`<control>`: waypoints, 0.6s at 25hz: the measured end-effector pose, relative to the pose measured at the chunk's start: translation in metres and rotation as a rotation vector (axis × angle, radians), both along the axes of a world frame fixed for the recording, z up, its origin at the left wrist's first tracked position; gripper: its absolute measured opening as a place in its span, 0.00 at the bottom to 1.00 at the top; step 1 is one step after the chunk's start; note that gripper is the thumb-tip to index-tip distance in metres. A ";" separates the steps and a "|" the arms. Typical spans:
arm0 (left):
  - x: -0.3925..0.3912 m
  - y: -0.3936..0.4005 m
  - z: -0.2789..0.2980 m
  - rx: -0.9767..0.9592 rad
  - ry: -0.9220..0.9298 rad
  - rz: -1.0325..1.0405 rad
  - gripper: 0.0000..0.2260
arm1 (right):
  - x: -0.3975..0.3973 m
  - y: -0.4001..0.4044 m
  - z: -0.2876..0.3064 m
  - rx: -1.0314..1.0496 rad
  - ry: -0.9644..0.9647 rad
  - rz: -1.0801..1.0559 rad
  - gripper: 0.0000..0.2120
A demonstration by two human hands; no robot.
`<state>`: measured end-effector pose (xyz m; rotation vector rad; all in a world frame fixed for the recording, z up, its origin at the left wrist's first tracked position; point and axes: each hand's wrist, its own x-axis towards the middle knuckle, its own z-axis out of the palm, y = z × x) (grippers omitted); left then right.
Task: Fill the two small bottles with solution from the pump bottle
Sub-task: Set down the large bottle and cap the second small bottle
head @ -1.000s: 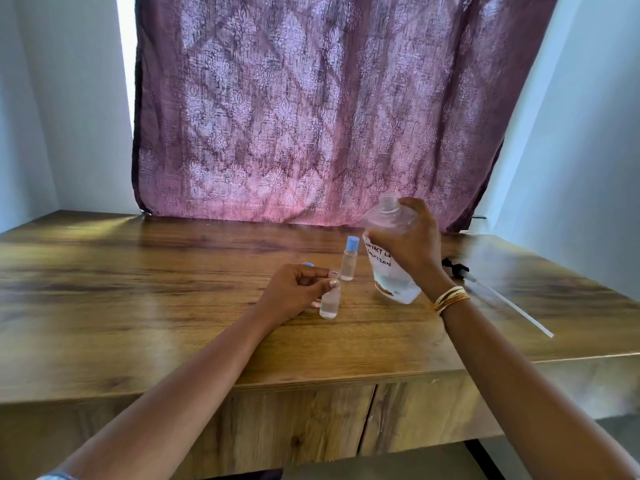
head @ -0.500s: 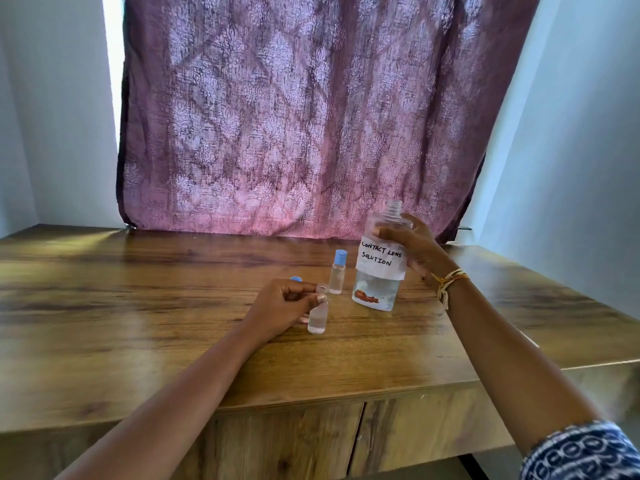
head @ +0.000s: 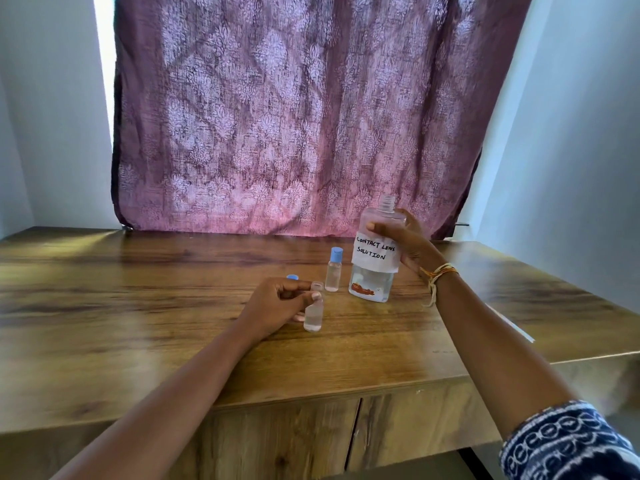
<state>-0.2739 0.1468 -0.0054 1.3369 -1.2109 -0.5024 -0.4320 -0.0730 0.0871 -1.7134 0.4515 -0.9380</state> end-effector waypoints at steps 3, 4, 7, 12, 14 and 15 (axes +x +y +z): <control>0.000 0.002 0.001 0.007 -0.007 -0.003 0.07 | -0.002 0.010 -0.011 0.021 -0.030 -0.039 0.28; -0.001 0.002 0.002 0.007 0.002 -0.008 0.07 | -0.002 0.011 -0.019 0.027 -0.035 -0.064 0.31; -0.002 0.002 0.002 0.008 0.024 -0.010 0.08 | -0.009 0.031 -0.039 0.028 -0.039 -0.283 0.44; -0.002 0.002 0.004 0.018 0.040 0.007 0.08 | -0.003 0.077 -0.056 -0.429 -0.092 -0.716 0.26; -0.002 0.003 0.005 0.015 0.073 0.013 0.08 | 0.009 0.087 -0.057 -0.516 -0.136 -0.654 0.20; -0.002 0.003 0.005 0.011 0.080 0.020 0.07 | 0.016 0.090 -0.058 -0.524 -0.140 -0.623 0.18</control>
